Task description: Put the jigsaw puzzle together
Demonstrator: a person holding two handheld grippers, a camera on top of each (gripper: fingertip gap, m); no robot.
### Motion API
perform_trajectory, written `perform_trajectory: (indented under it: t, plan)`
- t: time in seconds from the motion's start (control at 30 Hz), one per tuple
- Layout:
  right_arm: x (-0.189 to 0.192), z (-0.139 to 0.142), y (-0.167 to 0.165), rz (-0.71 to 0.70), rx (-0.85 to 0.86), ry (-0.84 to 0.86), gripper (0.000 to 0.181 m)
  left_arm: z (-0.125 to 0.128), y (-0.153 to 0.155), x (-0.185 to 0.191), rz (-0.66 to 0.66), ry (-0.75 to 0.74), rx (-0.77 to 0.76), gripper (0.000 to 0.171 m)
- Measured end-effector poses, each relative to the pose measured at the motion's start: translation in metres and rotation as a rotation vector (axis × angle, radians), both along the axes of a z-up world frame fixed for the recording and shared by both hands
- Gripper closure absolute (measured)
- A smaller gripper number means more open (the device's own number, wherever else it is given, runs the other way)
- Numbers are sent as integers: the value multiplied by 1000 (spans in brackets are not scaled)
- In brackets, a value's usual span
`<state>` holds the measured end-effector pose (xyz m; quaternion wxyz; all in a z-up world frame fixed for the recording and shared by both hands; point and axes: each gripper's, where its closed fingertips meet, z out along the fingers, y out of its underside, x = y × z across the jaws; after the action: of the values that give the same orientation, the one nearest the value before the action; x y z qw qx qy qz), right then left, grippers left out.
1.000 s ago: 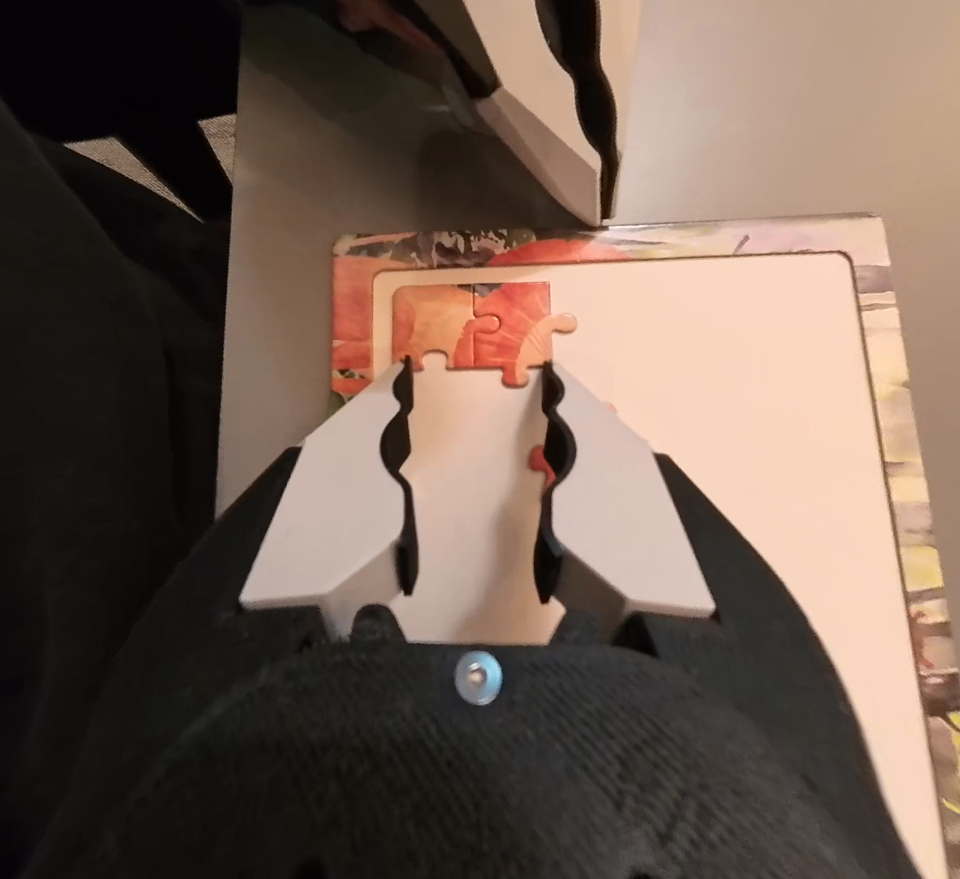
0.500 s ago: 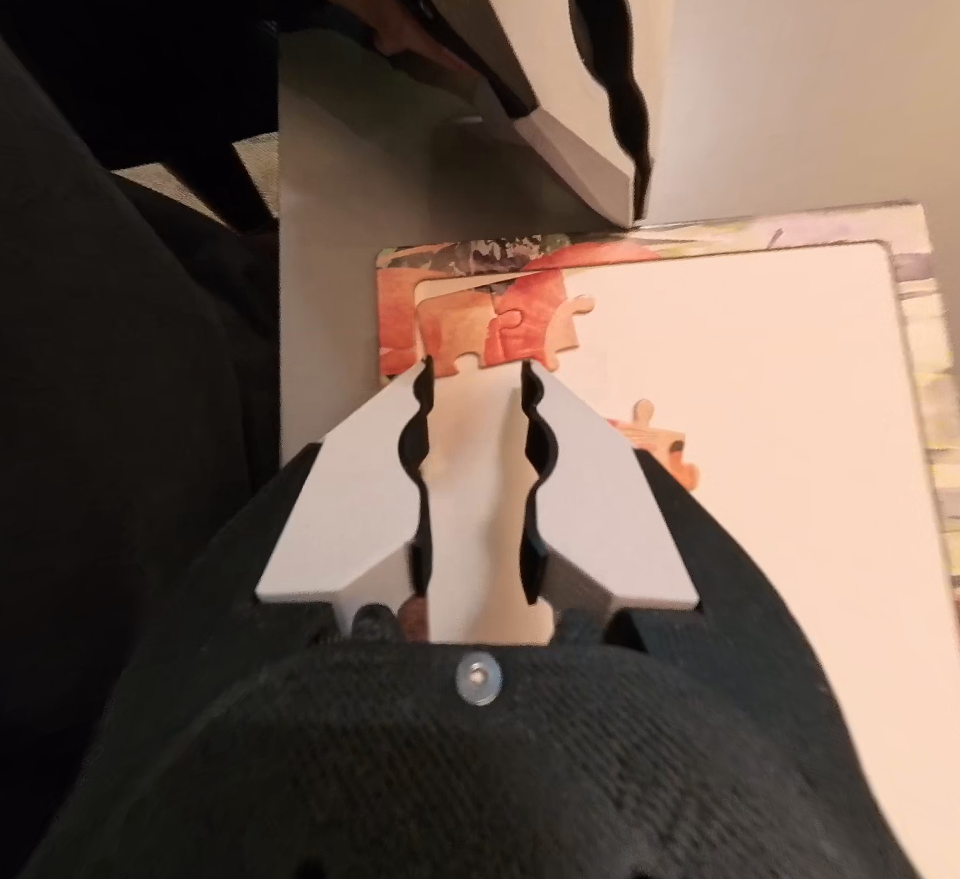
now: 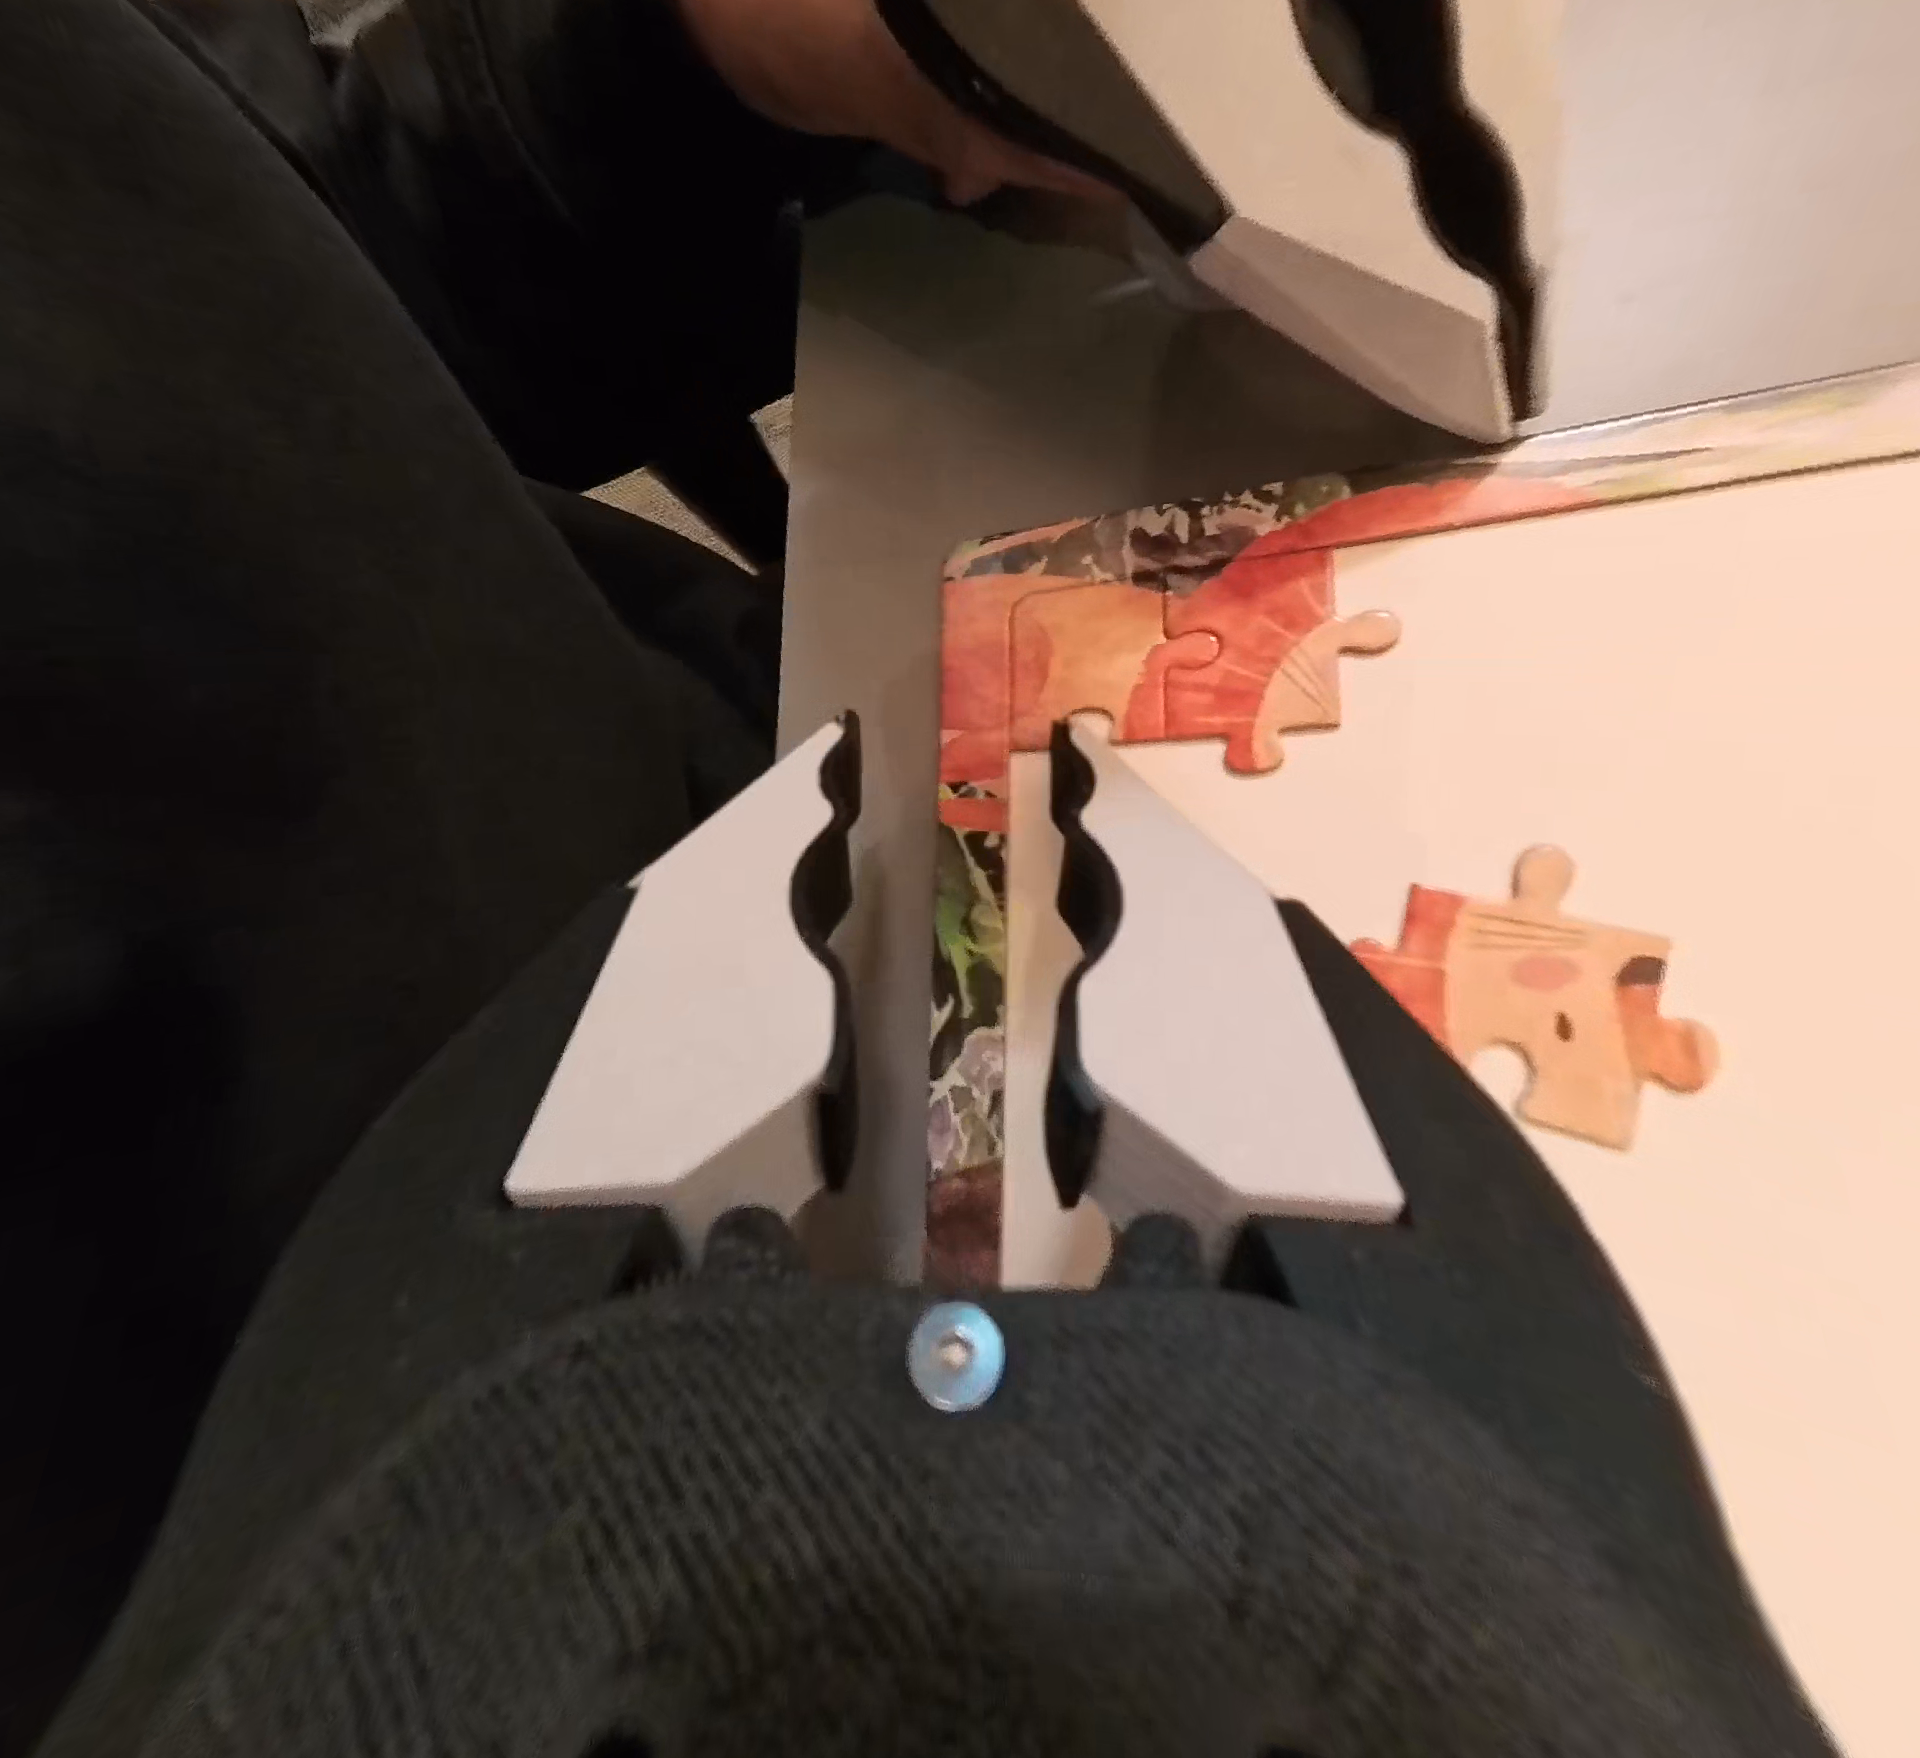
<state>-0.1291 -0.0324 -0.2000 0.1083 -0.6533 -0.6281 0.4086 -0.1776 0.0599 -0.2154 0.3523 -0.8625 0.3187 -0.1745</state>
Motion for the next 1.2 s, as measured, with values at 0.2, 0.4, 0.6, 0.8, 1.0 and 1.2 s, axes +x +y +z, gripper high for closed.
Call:
perform_trajectory:
  t: [0.2, 0.4, 0.6, 0.8, 1.0, 1.2]
  plan:
    - [0, 9, 36, -115, 139, 51, 139, 0, 0, 0, 0, -2, -2, 171]
    - [-8, -8, 38, -93, 190, -13, 123, 0, 0, 0, 0, -4, -4, 171]
    - [-4, -3, 44, -97, 219, -7, 128, 0, 0, 0, 0, -4, -4, 171]
    - [11, 16, 72, -204, 240, 52, 132, 0, 0, 0, 0, -4, -4, 171]
    - [31, 4, 90, -247, 371, -33, 131, -2, 0, -1, 6, 2, -17, 171]
    - [40, -16, 96, -259, 407, -100, 124, -2, 0, -1, 6, 8, -12, 171]
